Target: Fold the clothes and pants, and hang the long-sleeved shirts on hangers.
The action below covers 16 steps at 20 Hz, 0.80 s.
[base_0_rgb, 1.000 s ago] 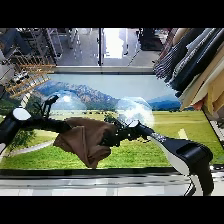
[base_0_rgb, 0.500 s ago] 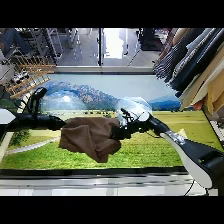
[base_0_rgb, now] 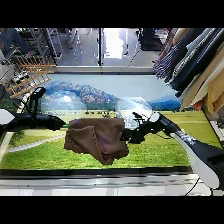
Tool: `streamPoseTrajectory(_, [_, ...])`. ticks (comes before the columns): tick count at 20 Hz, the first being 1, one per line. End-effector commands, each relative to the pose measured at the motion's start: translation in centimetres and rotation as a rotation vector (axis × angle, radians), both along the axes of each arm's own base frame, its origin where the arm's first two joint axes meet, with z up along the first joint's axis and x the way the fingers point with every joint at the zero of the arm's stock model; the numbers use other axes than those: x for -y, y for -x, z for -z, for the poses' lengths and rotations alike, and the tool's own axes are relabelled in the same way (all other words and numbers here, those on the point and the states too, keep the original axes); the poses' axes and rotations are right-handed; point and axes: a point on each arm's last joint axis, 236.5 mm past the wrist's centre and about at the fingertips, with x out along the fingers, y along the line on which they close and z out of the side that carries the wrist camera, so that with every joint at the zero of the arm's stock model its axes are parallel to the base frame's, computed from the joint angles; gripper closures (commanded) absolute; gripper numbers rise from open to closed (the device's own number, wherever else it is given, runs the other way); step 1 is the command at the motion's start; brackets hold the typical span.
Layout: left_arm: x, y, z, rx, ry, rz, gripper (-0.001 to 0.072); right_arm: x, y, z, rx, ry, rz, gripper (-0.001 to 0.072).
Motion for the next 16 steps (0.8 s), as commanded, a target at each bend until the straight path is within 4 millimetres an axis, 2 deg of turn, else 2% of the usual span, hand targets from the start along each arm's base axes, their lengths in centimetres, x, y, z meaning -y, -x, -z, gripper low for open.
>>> streamPoseTrajectory(1, [-0.1, 0.0, 0.0, 0.001, -0.002, 0.0, 0.0697, 2.7, -1.5, -0.1, -0.013, -0.016, 0.098, 0.0126])
streamPoseTrajectory(3, [-0.1, 0.0, 0.0, 0.0, -0.002, -0.001, 0.0697, 2.0, -2.3, -0.5, 0.002, -0.086, 0.112, 0.012])
streamPoseTrajectory(4, [-0.1, 0.0, 0.0, 0.0, -0.002, -0.001, 0.0697, 1.5, -2.4, -0.4, -0.002, -0.112, 0.11, 0.0047])
streamPoseTrajectory(5, [-0.1, 0.0, 0.0, 0.0, -0.002, -0.001, 0.0697, 0.9, -2.2, 0.2, -0.02, -0.123, 0.105, 0.0005])
streamPoseTrajectory(8, [0.0, 0.0, 0.0, -0.001, -0.002, 0.0, 0.0697, -1.1, -1.2, 2.2, -0.087, -0.16, 0.085, 0.0004])
streamPoseTrajectory(11, [0.0, 0.1, 0.0, -0.003, -0.002, 0.002, 0.0697, -4.1, -2.0, 1.6, -0.08, -0.285, 0.108, 0.0005])
streamPoseTrajectory(13, [0.0, 0.1, 0.0, -0.003, -0.002, 0.002, 0.0698, -5.8, -1.5, 2.1, -0.096, -0.298, 0.094, 0.0012])
streamPoseTrajectory(14, [0.0, 0.1, 0.0, -0.003, -0.002, 0.002, 0.0698, -6.8, -0.8, 2.5, -0.111, -0.296, 0.07, 0.0084])
streamPoseTrajectory(16, [0.0, 0.1, 0.1, -0.004, -0.002, 0.002, 0.0697, -8.8, 0.3, 2.9, -0.112, -0.29, 0.032, 0.0308])
